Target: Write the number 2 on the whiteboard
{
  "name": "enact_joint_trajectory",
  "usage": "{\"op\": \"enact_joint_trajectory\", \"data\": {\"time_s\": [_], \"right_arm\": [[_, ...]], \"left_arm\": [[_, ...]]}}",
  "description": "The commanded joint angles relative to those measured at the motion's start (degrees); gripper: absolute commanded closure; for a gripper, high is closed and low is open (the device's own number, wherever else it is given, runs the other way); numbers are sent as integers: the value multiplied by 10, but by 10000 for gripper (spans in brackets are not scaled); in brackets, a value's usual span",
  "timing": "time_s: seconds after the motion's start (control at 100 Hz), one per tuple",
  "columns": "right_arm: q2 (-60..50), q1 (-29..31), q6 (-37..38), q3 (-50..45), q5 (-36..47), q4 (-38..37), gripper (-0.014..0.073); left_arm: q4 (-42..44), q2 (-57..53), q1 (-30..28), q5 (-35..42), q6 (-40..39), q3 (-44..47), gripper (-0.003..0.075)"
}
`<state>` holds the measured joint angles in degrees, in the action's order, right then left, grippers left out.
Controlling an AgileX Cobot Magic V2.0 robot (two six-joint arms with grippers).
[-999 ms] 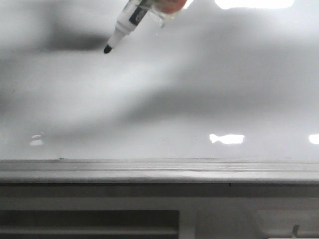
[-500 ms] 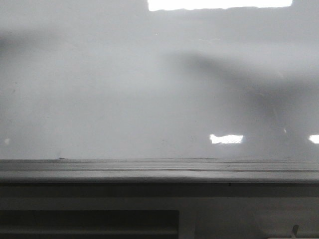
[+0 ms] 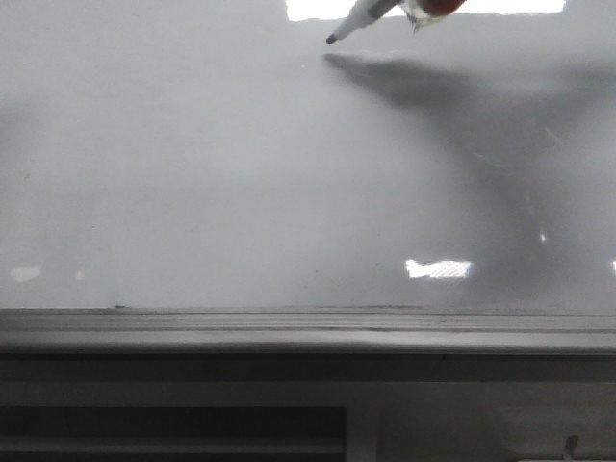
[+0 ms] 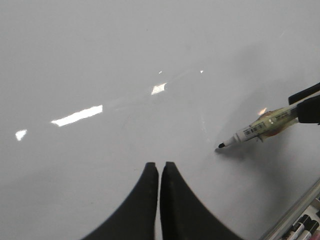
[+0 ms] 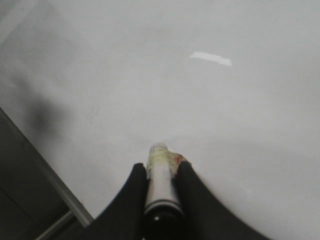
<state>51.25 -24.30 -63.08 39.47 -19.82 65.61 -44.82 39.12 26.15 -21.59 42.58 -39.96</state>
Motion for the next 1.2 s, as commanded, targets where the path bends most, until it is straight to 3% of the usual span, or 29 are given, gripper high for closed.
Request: {"op": "enact_joint_trajectory", "data": {"time_s": [0.0, 0.37, 0.67, 1.049, 1.189], "right_arm": [[11, -1, -21, 15, 44, 31, 660], [-18, -1, -21, 8, 123, 32, 656], [-100, 15, -21, -76, 177, 70, 656], [-81, 15, -21, -129, 43, 98, 656], [-50, 15, -21, -129, 38, 98, 656]], "left_arm": [[-19, -2, -1, 35, -4, -16, 741], [-19, -2, -1, 62, -4, -16, 741], [-19, -2, -1, 62, -4, -16, 741], [-19, -2, -1, 62, -4, -16, 741], [-21, -2, -1, 62, -4, -16, 741]]}}
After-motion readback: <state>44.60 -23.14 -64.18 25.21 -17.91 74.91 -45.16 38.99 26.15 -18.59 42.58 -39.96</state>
